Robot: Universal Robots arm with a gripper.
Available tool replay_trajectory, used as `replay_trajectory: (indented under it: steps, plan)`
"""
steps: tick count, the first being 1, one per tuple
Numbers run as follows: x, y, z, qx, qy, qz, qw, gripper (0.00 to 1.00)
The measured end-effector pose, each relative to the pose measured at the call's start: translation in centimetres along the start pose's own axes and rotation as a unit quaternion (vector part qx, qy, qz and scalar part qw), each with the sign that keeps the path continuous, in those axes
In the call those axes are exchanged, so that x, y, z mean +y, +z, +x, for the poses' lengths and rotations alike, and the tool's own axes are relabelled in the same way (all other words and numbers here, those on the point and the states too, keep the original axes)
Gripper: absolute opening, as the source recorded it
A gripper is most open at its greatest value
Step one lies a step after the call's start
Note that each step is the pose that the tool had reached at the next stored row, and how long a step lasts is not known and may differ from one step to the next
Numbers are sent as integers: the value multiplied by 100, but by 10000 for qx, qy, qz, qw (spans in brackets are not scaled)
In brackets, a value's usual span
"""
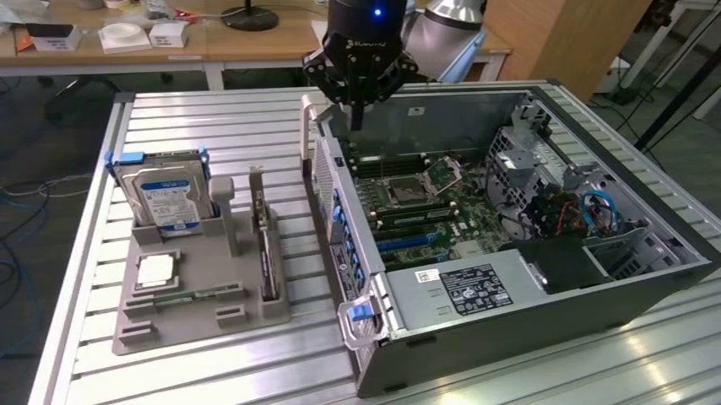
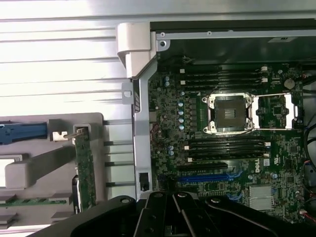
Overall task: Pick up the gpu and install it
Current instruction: 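Reach for the gpu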
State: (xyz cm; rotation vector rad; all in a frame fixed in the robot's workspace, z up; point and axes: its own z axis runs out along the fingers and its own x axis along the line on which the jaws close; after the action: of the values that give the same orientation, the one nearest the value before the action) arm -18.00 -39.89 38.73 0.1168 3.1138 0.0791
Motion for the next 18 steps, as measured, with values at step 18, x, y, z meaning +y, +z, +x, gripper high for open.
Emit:
replay_trajectory:
  steps: [18]
  plan:
    - [-24,23,296,0,0,0,10000,11]
